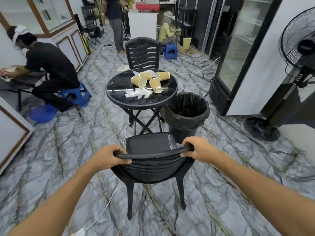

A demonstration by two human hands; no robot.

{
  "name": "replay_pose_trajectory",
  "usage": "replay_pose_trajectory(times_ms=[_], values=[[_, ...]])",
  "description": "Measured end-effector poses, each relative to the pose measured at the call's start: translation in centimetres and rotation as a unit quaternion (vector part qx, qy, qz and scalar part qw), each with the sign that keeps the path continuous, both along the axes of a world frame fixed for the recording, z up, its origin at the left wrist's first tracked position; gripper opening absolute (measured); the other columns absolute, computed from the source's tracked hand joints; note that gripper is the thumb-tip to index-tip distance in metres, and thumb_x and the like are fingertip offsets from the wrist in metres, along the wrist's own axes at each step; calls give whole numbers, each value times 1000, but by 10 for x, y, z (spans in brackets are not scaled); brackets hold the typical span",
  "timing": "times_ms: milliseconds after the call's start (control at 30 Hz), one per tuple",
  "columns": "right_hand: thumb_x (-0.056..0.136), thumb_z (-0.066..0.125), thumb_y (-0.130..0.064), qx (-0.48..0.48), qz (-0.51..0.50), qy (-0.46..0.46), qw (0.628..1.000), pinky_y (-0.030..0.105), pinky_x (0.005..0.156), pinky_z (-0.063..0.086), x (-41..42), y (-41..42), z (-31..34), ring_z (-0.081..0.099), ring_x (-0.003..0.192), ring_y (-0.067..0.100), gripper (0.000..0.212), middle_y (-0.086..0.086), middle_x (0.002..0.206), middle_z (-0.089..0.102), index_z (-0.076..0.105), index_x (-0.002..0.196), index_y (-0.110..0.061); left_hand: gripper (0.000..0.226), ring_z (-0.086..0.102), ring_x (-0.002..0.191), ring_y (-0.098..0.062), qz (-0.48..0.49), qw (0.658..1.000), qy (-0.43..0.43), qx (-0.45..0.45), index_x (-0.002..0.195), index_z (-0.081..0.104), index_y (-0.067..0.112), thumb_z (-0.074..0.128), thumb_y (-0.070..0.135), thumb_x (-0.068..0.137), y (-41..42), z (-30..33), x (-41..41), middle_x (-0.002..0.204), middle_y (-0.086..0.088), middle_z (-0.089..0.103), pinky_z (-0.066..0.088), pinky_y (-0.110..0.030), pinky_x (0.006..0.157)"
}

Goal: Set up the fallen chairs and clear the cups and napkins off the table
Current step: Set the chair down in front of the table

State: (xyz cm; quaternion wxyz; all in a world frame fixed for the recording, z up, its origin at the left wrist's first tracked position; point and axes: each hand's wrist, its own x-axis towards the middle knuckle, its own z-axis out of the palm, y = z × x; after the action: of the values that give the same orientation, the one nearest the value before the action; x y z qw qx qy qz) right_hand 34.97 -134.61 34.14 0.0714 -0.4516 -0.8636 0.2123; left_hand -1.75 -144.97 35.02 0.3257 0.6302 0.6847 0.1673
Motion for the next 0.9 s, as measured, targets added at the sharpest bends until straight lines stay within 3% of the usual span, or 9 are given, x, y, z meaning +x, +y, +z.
replay_pose_trajectory(times_ms=[167,367,467,567,633,700,800,900], values=[[81,73,-52,0,1,-48,999,34,76,45,-6,-14,8,54,90,19,36,-3,94,62,62,99,-23,30,63,70,-4,-3,1000,4,3,82,73,25,87,47,68,-17,1,-1,77,3,70,44,-16,61],[76,69,-63,-15,-8,-31,999,34,76,50,-8,-31,33,58,86,14,46,-7,95,63,62,100,-25,55,63,93,1,-15,1000,2,-12,103,70,40,65,80,65,-28,17,-1,101,16,70,45,-20,78],[84,63,-62,-21,-7,-24,999,29,88,48,-7,-42,51,58,103,12,55,-7,114,63,61,120,-22,57,57,112,-3,-12,999,27,-18,113,65,39,59,79,73,-28,32,5,117,21,62,41,-21,89],[88,51,-66,-22,-20,-33,999,36,95,49,-4,-46,68,57,113,19,65,1,125,63,58,126,-15,81,55,119,-8,-12,998,62,9,122,62,34,44,92,67,-20,45,17,126,16,61,42,-29,100],[87,41,-73,-13,-35,-40,999,45,95,49,-3,-44,76,57,115,26,75,8,126,62,57,125,-10,77,51,126,-11,-15,997,70,17,132,56,29,48,82,77,-16,59,32,137,10,57,39,-27,101],[86,37,-76,-14,-51,-43,998,43,101,47,-1,-38,82,50,127,24,82,5,140,55,50,137,-13,73,47,132,-13,-26,997,69,27,142,48,25,51,71,86,-11,71,48,146,7,50,37,-27,103],[89,36,-75,-3,-57,-51,997,40,109,40,6,-28,90,39,138,20,82,1,152,42,37,149,-19,80,42,138,-14,-44,995,85,41,149,39,23,45,73,86,3,87,67,153,3,44,34,-31,110],[89,35,-74,8,-66,-53,996,40,113,35,18,-15,98,36,140,21,81,1,154,40,36,149,-20,87,37,142,-17,-53,993,97,43,152,32,25,43,78,84,20,100,86,158,2,37,33,-38,115]])
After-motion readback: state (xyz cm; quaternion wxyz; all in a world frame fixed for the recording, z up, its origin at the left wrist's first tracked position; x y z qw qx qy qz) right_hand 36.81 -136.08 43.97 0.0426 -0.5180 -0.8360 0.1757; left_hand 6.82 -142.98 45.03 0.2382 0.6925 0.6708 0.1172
